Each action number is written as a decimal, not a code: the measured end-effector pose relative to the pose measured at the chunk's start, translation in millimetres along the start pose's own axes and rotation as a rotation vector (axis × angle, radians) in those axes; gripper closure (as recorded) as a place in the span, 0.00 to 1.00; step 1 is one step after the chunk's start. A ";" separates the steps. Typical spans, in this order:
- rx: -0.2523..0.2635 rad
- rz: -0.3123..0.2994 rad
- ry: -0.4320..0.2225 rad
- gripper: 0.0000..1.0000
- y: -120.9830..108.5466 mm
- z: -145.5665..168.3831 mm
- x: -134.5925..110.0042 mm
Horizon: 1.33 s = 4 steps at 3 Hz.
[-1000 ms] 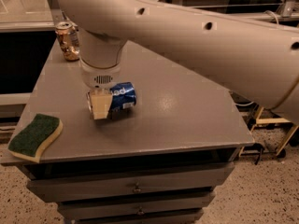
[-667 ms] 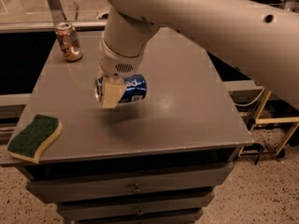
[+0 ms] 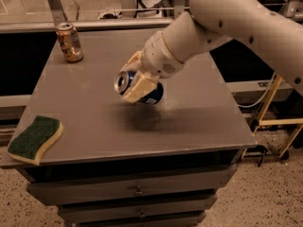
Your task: Place pepsi can upright
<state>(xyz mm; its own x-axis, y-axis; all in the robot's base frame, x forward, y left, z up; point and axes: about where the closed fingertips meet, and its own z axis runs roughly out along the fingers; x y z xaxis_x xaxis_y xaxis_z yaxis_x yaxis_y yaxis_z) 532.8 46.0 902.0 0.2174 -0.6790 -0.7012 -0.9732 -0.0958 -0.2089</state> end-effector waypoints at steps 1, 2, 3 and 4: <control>-0.006 0.012 -0.084 1.00 3.1 -4.8 17.0; -0.006 0.012 -0.084 1.00 3.1 -4.7 17.0; 0.004 0.002 -0.126 1.00 -4.2 -18.1 5.2; 0.030 -0.022 -0.219 1.00 -15.9 -44.6 -17.6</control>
Offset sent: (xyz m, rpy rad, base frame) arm 0.0018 -0.0168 -0.0120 0.0837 0.0267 0.0109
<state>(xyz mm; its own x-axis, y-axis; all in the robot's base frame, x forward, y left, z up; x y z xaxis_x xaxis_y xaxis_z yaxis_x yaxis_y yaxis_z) 541.0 27.0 948.1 0.2525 -0.5022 -0.8270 -0.9662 -0.0848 -0.2435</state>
